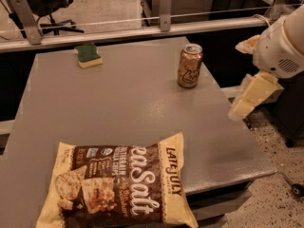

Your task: Move orange can near brown chip bag

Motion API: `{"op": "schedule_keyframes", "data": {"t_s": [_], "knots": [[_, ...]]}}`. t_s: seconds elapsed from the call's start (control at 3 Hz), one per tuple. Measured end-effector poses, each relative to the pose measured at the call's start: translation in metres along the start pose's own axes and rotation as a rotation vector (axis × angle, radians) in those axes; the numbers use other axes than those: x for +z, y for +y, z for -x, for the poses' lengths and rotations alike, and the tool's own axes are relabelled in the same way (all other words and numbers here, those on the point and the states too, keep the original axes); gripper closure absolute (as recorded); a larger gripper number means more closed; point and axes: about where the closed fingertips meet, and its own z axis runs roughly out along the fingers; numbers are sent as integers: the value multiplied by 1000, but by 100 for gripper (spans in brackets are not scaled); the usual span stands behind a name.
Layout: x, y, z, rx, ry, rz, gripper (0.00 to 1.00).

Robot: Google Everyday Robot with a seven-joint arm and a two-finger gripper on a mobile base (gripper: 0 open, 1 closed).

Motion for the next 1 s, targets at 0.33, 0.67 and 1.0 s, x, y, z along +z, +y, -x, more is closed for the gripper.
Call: {"op": "schedule_keyframes", "data": {"t_s": [0.33, 0.67, 1.0], "knots": [[41, -31, 19, 30, -218, -10, 0], [73, -63, 42, 49, -426, -11, 0], [95, -89, 59, 73, -577, -15, 0]]}}
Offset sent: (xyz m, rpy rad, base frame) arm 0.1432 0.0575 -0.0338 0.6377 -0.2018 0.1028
